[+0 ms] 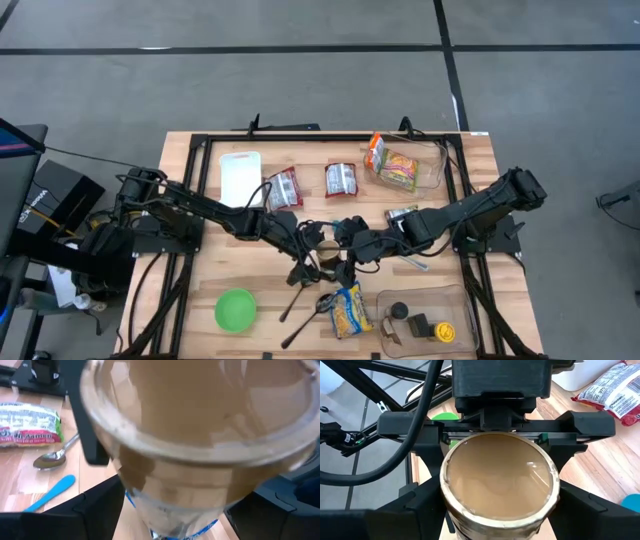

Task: Pick & Place Food Item
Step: Put the golden spice bottle into the bottom transparent bin

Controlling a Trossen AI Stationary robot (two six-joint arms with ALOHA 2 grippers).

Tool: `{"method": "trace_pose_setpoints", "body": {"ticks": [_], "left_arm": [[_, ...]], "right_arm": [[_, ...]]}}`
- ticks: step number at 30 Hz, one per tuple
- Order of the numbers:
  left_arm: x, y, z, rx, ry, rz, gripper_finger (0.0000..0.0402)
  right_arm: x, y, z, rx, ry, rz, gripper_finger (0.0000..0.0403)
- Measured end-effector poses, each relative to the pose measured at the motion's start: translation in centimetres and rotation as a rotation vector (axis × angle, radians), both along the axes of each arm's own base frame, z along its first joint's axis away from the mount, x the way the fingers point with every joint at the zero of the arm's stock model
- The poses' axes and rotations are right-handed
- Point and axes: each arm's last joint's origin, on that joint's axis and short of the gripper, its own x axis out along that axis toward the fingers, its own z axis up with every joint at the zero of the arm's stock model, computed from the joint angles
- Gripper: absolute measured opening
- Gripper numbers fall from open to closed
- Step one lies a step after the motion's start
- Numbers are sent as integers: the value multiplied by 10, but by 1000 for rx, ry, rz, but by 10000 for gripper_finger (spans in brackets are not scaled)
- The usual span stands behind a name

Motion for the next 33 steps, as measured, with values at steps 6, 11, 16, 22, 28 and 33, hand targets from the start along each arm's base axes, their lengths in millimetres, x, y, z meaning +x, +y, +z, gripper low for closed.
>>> {"method": "trace_pose_setpoints", "body": {"ticks": [6,11,16,22,28,33], "left_arm": [[-2,1,-5,9,54,3,346],[-2,1,-5,10,60,2,359],[-6,3,0,16,74,4,356],[-24,18,14,35,173,41,345],[-46,37,38,34,197,94,332],[-67,53,65,38,144,175,317]], "right_arm": [[-2,0,-2,-10,26,1,272],[-3,1,-4,-13,44,-2,271],[-10,3,-2,-15,64,-14,271],[-26,7,9,-49,51,-74,271],[-46,9,19,-88,46,-159,271],[-60,10,24,-118,48,-219,271]]}}
